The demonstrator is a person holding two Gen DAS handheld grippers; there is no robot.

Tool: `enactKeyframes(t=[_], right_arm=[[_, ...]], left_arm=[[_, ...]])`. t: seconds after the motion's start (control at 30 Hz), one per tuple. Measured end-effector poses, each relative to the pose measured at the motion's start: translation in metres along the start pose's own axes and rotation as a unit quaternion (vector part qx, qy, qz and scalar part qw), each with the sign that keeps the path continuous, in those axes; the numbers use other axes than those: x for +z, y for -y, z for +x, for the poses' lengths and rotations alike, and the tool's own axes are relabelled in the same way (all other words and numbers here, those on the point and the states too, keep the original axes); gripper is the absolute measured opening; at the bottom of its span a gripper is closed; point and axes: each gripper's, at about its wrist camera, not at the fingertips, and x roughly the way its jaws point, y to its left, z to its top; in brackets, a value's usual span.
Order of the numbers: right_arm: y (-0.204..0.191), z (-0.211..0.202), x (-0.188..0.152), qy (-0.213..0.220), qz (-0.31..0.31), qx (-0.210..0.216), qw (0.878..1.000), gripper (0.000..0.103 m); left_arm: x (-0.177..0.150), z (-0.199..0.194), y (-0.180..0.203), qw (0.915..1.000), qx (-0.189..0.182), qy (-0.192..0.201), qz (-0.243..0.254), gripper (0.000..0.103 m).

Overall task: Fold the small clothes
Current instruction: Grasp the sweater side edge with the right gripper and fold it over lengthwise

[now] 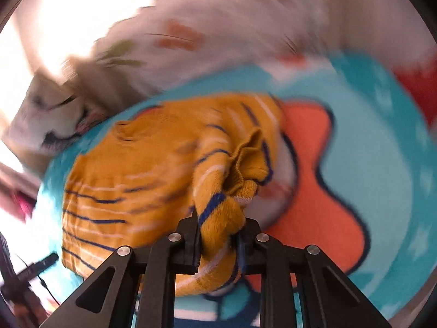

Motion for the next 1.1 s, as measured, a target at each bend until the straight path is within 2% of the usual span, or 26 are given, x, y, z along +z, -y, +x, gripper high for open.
enactKeyframes(t=[0.1,0.17,0.27,0.37,0.47,0.67,0.8,0.93,1.0,1.1], right_arm=[[-0.071,-0.012,0.013,0.027,-0.08,0.001,0.996,0.02],[-0.124,-0.01,0.011,0.033,-0.139,0.01,0.99,0.02],[-0.199,0.007,-0.013,0.026,-0.246,0.003,0.969,0.019],[-0.249,0.031,-0.049,0.001,-0.325,0.004,0.946,0.018],[-0.27,0.046,-0.071,-0.016,-0.357,0.0,0.934,0.018],[-0.271,0.056,-0.069,-0.033,-0.339,0.0,0.94,0.018],[-0.279,0.048,-0.07,-0.024,-0.35,-0.009,0.936,0.018],[-0.291,0.038,-0.082,-0.018,-0.38,-0.005,0.925,0.017],[-0.295,0.042,-0.091,-0.03,-0.389,0.006,0.921,0.011],[-0.303,0.05,-0.111,-0.055,-0.401,0.02,0.914,0.01]], left_arm=[[0.008,-0.005,-0.021,0.9999,-0.007,0.005,-0.012,0.069],[0.01,-0.007,-0.033,0.9998,-0.007,0.007,-0.018,0.069],[0.012,-0.011,-0.054,0.9996,-0.004,0.008,-0.029,0.069],[0.012,-0.013,-0.073,0.9992,-0.001,0.006,-0.04,0.069],[0.013,-0.013,-0.09,0.9986,0.001,0.002,-0.053,0.069],[0.018,-0.011,-0.104,0.9982,-0.005,0.0,-0.059,0.069],[0.023,-0.007,-0.104,0.9985,-0.012,-0.004,-0.054,0.069],[0.029,-0.001,-0.102,0.9988,-0.017,-0.008,-0.044,0.069],[0.032,0.002,-0.1,0.9989,-0.02,-0.01,-0.041,0.069],[0.035,0.007,-0.098,0.9989,-0.024,-0.016,-0.036,0.069]])
